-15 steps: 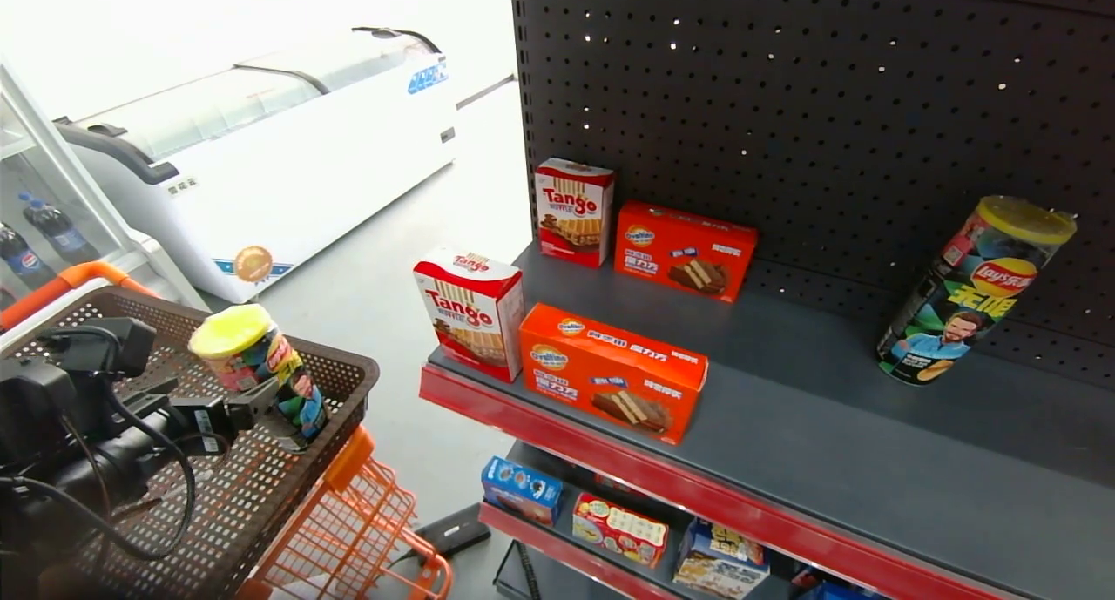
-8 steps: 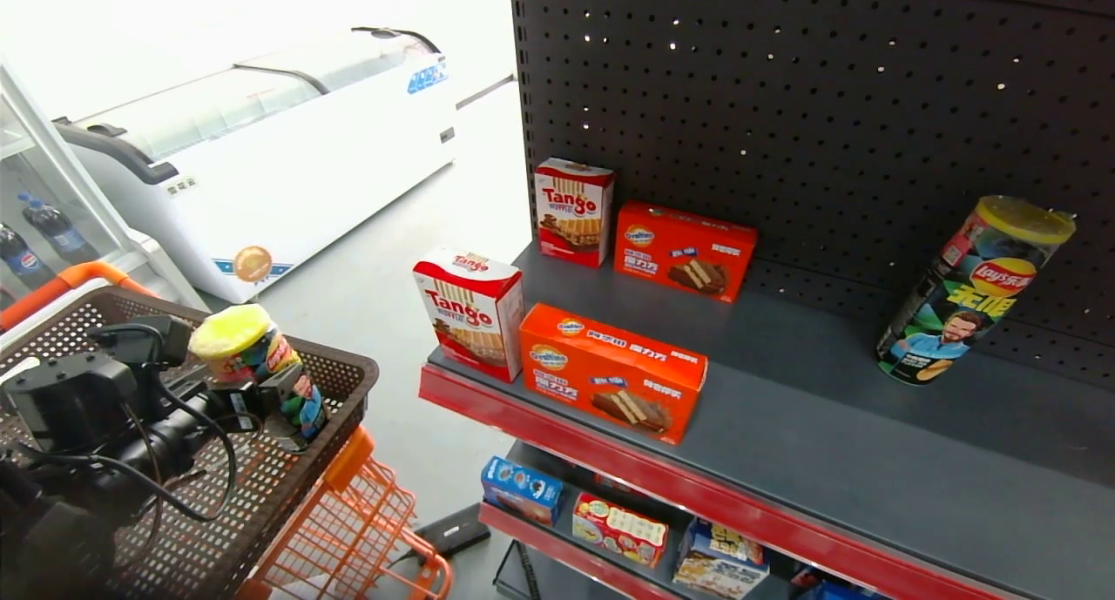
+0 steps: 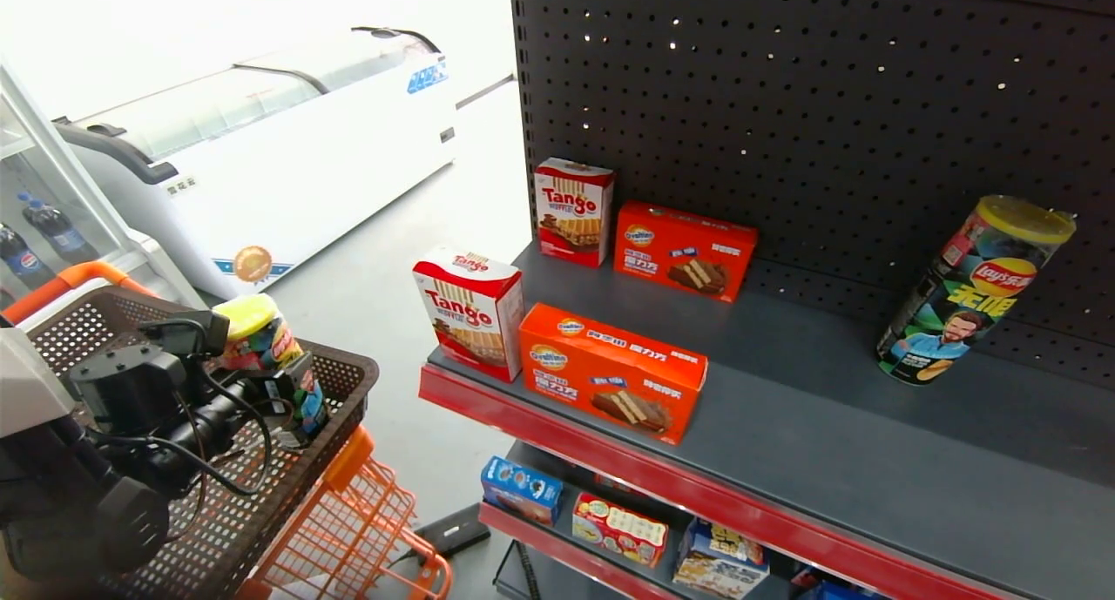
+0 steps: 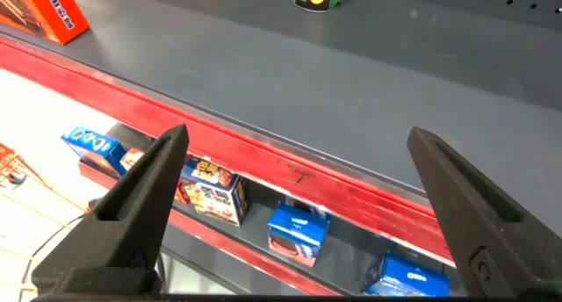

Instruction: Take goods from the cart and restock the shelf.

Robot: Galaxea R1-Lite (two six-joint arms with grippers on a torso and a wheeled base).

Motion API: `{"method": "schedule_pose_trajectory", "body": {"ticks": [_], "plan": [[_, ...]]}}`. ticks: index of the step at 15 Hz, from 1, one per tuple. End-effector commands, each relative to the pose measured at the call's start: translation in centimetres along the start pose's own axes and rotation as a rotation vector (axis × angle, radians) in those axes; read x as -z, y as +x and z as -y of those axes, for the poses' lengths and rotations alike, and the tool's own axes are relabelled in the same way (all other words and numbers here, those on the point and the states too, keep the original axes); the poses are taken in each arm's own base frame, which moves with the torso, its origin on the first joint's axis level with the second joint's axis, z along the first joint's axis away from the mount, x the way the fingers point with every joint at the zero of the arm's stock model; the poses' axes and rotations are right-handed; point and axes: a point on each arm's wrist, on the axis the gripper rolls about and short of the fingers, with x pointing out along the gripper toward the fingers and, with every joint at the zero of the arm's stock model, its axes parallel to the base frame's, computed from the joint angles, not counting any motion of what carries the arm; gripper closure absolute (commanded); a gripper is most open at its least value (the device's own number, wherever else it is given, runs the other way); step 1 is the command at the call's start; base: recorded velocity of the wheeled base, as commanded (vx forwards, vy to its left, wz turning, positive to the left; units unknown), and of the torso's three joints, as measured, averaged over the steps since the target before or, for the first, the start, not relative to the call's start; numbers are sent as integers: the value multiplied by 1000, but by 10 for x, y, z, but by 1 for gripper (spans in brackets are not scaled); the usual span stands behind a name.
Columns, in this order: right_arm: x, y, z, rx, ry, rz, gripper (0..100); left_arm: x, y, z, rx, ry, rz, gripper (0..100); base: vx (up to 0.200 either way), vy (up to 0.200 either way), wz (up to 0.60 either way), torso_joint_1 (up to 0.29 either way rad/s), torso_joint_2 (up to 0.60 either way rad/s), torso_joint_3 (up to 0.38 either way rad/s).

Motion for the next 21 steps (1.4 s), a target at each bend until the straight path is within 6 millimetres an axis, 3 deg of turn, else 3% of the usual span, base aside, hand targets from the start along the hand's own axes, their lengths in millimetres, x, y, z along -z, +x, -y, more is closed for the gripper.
{"method": "schedule_pose_trajectory", "body": {"ticks": [1,7,14,17,18,21], "plan": [[0,0,0,0,0,-2,0,-1,5,-1,0,1,14,100,0,0,0,0,0,0],[0,0,0,0,0,-2,0,-15,5,2,12,-7,61,100,0,0,0,0,0,0],[0,0,0,0,0,-1,0,-89,-25,11,93,59,286,100,0,0,0,0,0,0],[0,0,0,0,0,-2,0,-124,-52,30,148,67,340,100,0,0,0,0,0,0],[0,0,0,0,0,-1,0,-128,-59,32,161,71,316,100,0,0,0,0,0,0],[0,0,0,0,0,-1,0,-131,-83,65,346,72,315,100,0,0,0,0,0,0]]}}
